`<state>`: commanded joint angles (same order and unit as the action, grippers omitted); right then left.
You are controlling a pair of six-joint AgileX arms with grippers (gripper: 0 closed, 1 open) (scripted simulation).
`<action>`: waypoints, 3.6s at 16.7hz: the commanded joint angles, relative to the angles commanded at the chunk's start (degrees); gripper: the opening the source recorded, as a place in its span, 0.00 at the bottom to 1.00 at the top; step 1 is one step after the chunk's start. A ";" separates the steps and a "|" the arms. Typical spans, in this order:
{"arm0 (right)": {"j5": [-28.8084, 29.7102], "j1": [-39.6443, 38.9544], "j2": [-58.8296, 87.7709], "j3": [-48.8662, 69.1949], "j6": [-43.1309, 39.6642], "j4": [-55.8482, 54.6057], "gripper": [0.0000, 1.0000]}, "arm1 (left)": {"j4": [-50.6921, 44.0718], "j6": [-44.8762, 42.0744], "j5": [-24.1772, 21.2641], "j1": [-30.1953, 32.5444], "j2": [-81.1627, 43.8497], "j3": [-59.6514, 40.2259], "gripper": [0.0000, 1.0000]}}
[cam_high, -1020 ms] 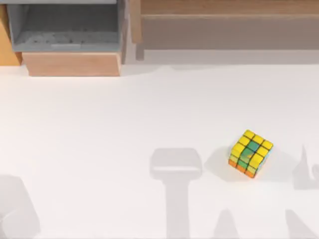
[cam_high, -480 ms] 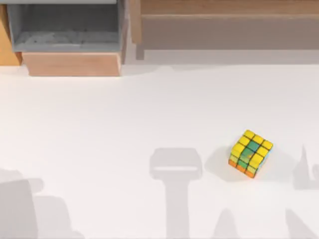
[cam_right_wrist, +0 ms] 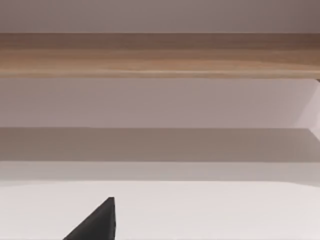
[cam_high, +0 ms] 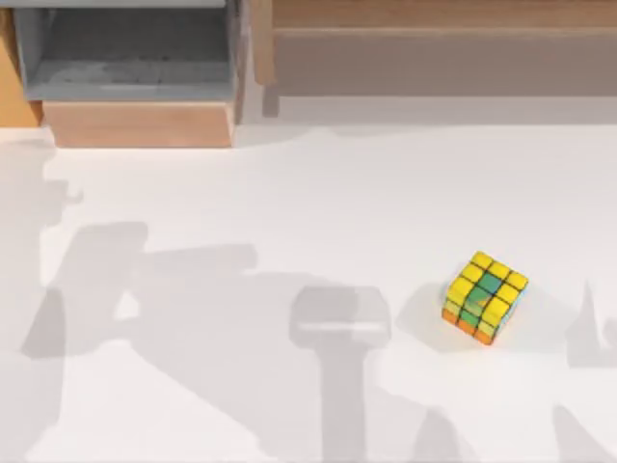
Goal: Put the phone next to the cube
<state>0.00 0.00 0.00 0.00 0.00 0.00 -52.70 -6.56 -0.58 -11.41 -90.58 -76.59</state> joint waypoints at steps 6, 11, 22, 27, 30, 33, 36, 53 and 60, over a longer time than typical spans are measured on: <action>0.00 0.00 0.00 0.00 0.00 0.00 1.00 | -5.51 13.95 -0.16 15.88 -10.36 -15.34 0.00; 0.00 0.00 0.00 0.00 0.00 0.00 1.00 | -10.03 25.56 -0.26 29.02 -19.20 -24.78 0.00; 0.00 0.00 0.00 0.00 0.00 0.00 1.00 | -17.04 44.70 0.59 50.84 -33.64 -33.29 0.00; 0.00 0.00 0.00 0.00 0.00 0.00 1.00 | -18.77 48.77 1.02 55.41 -37.10 -33.90 0.00; 0.00 0.00 0.00 0.00 0.00 0.00 1.00 | -18.99 49.24 1.08 55.94 -37.54 -33.95 0.00; 0.00 0.00 0.00 0.00 0.00 0.00 1.00 | -18.99 49.24 1.08 55.94 -37.54 -33.95 0.00; 0.00 0.00 0.00 0.00 0.00 0.00 1.00 | -18.86 49.16 1.02 55.65 -37.34 -33.87 0.00; 0.00 0.00 0.00 0.00 0.00 0.00 1.00 | -11.82 50.18 -6.29 55.92 -37.11 -28.42 0.00; 0.00 0.00 0.00 0.00 0.00 0.00 1.00 | -8.08 49.23 0.22 55.85 -38.72 -25.65 0.00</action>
<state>0.00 0.00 0.00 0.00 0.00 0.00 -60.78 42.66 -0.37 44.45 -129.30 -102.24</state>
